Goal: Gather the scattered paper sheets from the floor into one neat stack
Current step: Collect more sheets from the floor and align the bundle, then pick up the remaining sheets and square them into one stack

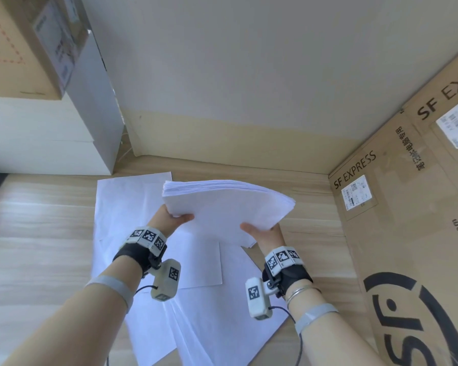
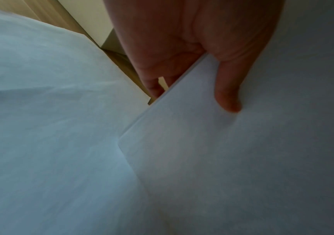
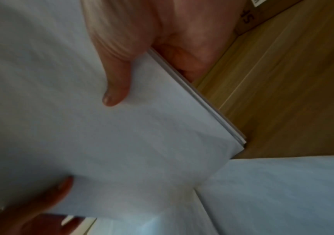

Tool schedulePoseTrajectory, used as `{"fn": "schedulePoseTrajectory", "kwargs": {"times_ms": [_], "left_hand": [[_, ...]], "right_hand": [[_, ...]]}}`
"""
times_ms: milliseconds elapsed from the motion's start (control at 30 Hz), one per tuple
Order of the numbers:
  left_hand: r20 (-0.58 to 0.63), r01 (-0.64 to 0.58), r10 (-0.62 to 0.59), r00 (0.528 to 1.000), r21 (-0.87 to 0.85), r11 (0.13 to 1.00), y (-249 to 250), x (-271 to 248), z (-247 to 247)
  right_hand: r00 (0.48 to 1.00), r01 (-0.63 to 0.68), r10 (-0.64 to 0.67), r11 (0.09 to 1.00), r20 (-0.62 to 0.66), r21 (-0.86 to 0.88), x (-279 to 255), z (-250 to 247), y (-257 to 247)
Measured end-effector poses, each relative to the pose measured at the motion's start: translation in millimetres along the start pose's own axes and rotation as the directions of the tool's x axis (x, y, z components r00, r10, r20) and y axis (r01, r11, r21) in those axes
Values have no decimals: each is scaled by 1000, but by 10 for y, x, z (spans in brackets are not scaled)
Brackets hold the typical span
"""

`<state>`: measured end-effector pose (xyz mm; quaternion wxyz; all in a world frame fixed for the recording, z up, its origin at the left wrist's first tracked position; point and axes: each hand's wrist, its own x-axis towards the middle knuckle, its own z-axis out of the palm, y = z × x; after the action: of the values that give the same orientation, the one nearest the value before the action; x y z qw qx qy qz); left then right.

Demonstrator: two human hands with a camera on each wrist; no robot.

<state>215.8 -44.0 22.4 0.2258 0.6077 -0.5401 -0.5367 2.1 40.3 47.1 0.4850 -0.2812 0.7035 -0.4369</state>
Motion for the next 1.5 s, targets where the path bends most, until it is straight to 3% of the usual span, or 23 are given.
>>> {"fn": "schedulePoseTrajectory", "kwargs": {"times_ms": [133,267,400,500,567,600,667,733,833,1033,1133,1267,1400,1500], "left_hand": [[-31,14,-15,999,-55,998,-68,13,72],[-58,84,-82,995,26,996,-203,55,151],[-66,111,-100,993,202,973,-158,181,155],[-50,149,-142,989,439,886,-262,217,55],[-133,287,-261,956,601,746,-457,202,-35],[-210,396,-343,916,612,685,-555,171,-74],[-319,559,-461,828,535,634,-691,101,-70],[-344,607,-501,794,498,619,-734,61,-10],[-319,615,-527,788,451,647,-754,74,43],[-283,503,-425,860,329,799,-762,25,26],[-235,556,-508,829,243,795,-734,-54,65],[-262,597,-537,802,322,734,-778,-311,335],[-316,701,-632,707,202,684,-706,-561,615],[-327,679,-609,722,167,715,-767,-635,729]], "right_hand": [[999,-39,39,999,-22,-4,91,4,167],[986,-160,155,983,-60,-93,134,87,381],[986,-149,134,975,-96,-162,279,87,421],[977,-188,155,951,-149,-244,357,-28,461],[969,-219,174,937,-177,-273,371,-126,503],[963,-238,189,930,-191,-279,370,-167,537],[957,-262,212,927,-199,-270,391,-267,662],[953,-276,225,924,-204,-267,402,-325,761],[945,-287,229,922,-231,-260,396,-356,837],[950,-266,207,929,-235,-258,323,-446,814],[947,-262,201,934,-250,-241,332,-545,848],[942,-266,206,939,-266,-218,306,-606,859],[945,-249,190,946,-267,-209,265,-613,863],[946,-240,178,945,-269,-220,219,-611,879]]}}
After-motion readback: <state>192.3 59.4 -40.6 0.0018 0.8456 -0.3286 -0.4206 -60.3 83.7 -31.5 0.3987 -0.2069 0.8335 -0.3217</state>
